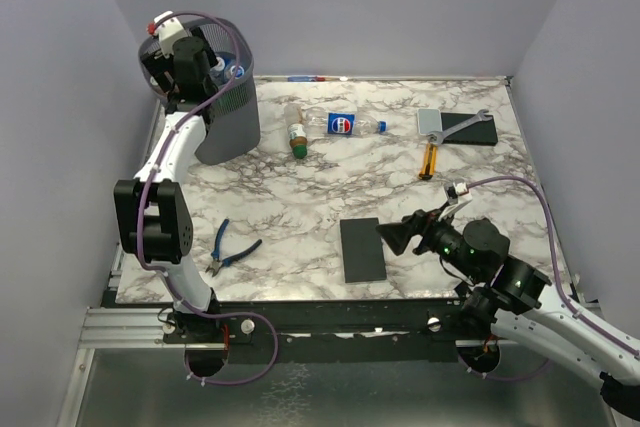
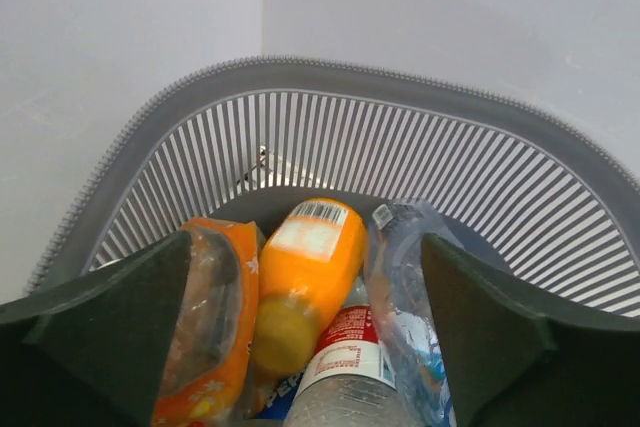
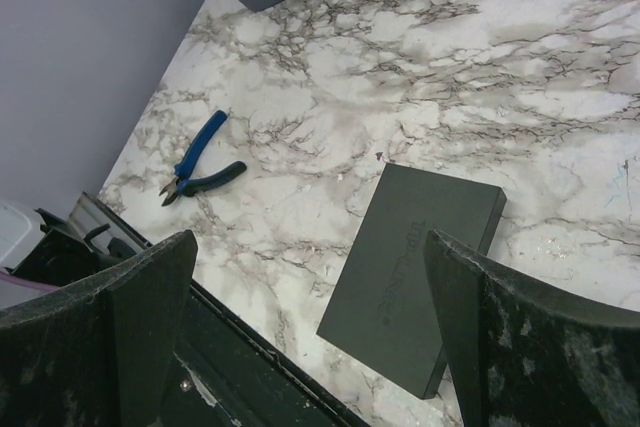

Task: Put the plastic bottles in the bin
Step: Place the plastic bottle in the trash bin.

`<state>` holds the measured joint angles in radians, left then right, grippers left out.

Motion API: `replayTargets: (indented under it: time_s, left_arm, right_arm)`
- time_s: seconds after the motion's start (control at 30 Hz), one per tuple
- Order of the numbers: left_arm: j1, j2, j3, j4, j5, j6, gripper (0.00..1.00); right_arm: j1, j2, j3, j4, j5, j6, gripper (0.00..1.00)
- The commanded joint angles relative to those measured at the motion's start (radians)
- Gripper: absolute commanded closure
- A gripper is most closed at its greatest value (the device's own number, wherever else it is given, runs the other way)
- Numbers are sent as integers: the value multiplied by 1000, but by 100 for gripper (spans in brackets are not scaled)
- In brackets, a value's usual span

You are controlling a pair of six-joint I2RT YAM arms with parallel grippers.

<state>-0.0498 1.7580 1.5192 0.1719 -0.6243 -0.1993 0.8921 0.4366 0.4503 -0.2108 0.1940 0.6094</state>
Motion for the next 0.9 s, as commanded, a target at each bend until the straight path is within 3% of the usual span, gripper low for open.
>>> replayTargets:
  time_s: [0.0, 0.23, 0.4, 0.57, 0.7, 0.87]
  left_arm:
    - [-11, -46, 105, -34, 19, -28, 1]
    - [-100, -126, 248, -29, -20, 3, 1]
    - [-267, -247, 228, -28, -6, 61, 1]
    - [-480, -413, 10, -55, 84, 44, 1]
    - [-607, -539, -220, -111, 160, -43, 1]
    - [-664, -716, -555, -130, 231, -210, 1]
  right_arm:
    - [2, 2, 21, -31, 7, 4, 1]
    - [2, 6, 63, -57, 16, -11, 1]
    - [2, -4, 111, -110, 92, -47, 1]
    - [2, 72, 214, -154, 226, -106, 1]
    - [1, 289, 352, -198, 309, -122, 1]
    - [-26, 564, 466, -102, 311, -167, 0]
